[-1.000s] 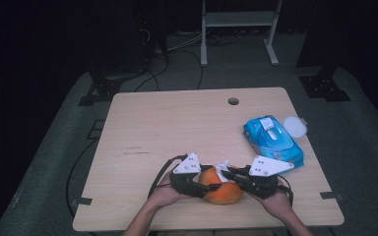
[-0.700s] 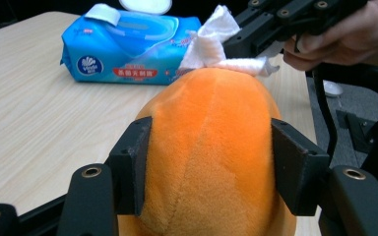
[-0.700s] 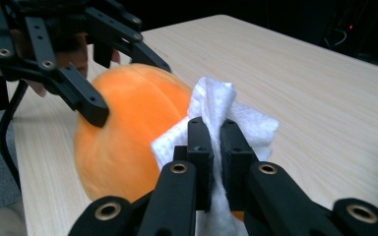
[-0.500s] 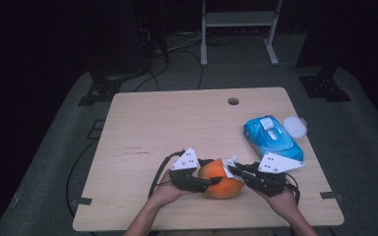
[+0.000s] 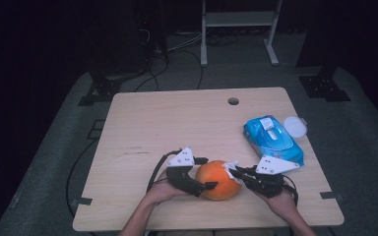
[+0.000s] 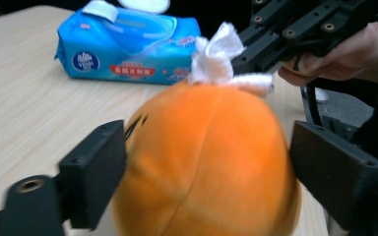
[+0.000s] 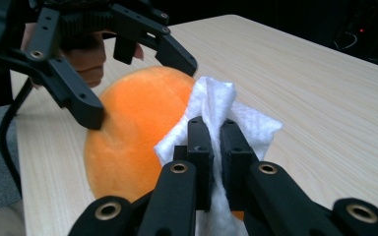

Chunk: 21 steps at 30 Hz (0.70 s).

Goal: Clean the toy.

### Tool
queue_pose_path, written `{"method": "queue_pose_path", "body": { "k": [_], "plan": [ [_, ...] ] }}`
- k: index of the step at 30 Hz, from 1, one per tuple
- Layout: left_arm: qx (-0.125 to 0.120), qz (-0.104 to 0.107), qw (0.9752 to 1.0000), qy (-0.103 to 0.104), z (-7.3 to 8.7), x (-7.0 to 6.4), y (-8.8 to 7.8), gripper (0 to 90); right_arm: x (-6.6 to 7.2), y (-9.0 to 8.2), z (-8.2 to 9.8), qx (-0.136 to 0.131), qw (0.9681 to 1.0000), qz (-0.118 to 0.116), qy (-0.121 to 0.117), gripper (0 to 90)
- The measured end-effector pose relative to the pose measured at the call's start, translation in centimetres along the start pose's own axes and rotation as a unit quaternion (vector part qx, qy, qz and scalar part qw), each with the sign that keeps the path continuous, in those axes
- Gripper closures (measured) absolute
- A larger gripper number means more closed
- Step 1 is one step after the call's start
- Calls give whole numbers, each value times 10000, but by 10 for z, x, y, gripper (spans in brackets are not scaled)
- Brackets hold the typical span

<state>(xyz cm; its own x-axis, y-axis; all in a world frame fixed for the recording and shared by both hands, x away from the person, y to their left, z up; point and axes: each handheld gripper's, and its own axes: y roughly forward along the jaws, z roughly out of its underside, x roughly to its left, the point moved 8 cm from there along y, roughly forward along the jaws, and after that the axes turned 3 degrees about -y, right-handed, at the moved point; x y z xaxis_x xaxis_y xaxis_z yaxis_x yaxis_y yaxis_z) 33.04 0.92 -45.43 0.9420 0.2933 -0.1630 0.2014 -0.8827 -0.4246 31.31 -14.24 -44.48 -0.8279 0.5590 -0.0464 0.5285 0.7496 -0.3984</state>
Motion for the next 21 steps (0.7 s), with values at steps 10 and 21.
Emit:
{"method": "queue_pose_path", "body": {
  "k": [10, 21],
  "plan": [
    [9, 39, 10000, 28, 7, 0, 7, 311, -12, -10, -1, -68, 9996, 221, 168, 847],
    [-382, -158, 9991, 73, -12, -4, -5, 399, 2, -4, -31, -396, 9992, 88, -21, 847]
  ]
}}
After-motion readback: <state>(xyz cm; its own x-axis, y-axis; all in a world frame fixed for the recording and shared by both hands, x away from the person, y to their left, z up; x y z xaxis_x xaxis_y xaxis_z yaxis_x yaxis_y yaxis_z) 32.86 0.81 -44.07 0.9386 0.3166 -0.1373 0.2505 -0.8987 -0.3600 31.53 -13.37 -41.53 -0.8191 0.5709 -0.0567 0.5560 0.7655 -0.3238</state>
